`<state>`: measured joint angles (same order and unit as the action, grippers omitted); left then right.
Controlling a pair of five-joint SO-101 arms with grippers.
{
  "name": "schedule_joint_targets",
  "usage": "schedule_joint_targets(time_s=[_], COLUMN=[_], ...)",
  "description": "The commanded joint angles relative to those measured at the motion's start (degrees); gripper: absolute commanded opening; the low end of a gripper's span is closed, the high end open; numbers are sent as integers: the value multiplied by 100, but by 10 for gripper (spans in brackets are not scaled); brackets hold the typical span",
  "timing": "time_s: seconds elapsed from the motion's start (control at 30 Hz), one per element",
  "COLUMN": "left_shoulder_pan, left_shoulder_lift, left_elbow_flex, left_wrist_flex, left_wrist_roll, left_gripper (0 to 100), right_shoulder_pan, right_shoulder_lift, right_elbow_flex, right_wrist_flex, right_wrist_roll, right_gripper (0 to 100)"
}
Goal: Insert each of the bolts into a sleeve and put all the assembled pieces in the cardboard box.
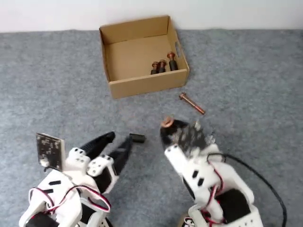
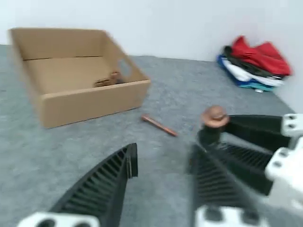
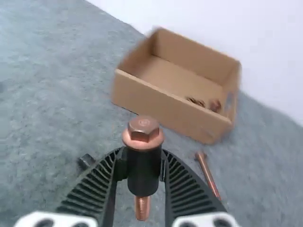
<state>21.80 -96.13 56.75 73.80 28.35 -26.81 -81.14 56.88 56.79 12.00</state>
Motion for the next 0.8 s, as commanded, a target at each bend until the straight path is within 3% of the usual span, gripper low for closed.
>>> schedule_joint_targets(time_s=[0.0, 0.13, 0.33, 0.77], left_shoulder_pan=[-607, -1336, -2251, -2321], left_shoulder_lift=[-18, -26, -26, -9], left_elbow_flex=[286, 1244, 2712, 4022], left_wrist_flex=[44, -149, -1248, -2154], left_wrist_roll=[-396, -1090, -1626, -1600], left_gripper=[21, 5, 5, 5], right_shoulder_pan=[295, 593, 857, 857], right_shoulder_lift=[1332, 3125, 5666, 10193], right_elbow_flex=[-1152, -2259, -4290, -8738], right_wrist_flex=[-145, -145, -171, -1262], right_wrist_roll=[-404, -589, -756, -905], right_gripper=[8, 8, 8, 8])
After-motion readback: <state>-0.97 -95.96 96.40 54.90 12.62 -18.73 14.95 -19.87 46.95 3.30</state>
